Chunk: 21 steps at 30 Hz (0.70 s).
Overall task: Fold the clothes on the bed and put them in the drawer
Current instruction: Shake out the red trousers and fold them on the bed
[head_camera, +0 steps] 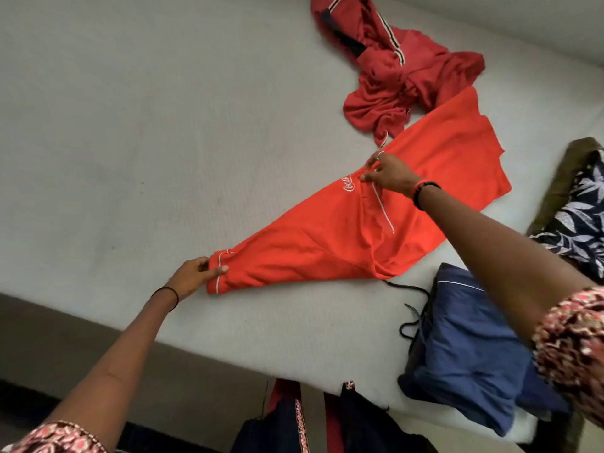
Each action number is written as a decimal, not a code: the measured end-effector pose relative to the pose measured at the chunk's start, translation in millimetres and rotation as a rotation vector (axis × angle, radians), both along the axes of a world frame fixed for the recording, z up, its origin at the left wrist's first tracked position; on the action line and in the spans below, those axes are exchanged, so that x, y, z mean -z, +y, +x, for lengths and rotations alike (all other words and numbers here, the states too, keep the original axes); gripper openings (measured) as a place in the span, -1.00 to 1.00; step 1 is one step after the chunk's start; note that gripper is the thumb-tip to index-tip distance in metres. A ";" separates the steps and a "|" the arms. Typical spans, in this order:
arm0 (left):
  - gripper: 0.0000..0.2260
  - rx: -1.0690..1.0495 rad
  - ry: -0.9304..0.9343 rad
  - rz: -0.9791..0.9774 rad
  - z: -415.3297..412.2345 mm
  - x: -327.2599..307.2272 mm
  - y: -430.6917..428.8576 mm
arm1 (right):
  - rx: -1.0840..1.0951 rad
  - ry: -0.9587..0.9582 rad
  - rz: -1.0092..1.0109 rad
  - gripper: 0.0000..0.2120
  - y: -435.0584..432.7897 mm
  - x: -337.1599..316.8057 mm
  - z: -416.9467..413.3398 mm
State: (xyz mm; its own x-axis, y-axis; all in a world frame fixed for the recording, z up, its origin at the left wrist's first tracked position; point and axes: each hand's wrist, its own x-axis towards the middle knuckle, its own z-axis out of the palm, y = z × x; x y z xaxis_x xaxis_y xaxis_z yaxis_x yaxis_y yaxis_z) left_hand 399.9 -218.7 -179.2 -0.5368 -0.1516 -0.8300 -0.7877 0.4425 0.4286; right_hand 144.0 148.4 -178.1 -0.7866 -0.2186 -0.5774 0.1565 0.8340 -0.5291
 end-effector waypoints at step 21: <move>-0.40 -0.624 -0.248 0.013 6.0 9.2 17.1 | 0.219 -0.516 -0.150 -0.61 38.6 -2.7 62.8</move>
State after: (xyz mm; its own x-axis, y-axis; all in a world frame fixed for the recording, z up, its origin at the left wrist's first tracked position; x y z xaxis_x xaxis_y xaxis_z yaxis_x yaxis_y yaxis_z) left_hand 405.9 -201.6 -188.4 -0.1447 -0.3605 -0.9215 -0.9701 -0.1317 0.2038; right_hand 206.7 186.9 -175.4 -0.4480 -0.1920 -0.8731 0.5856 0.6749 -0.4489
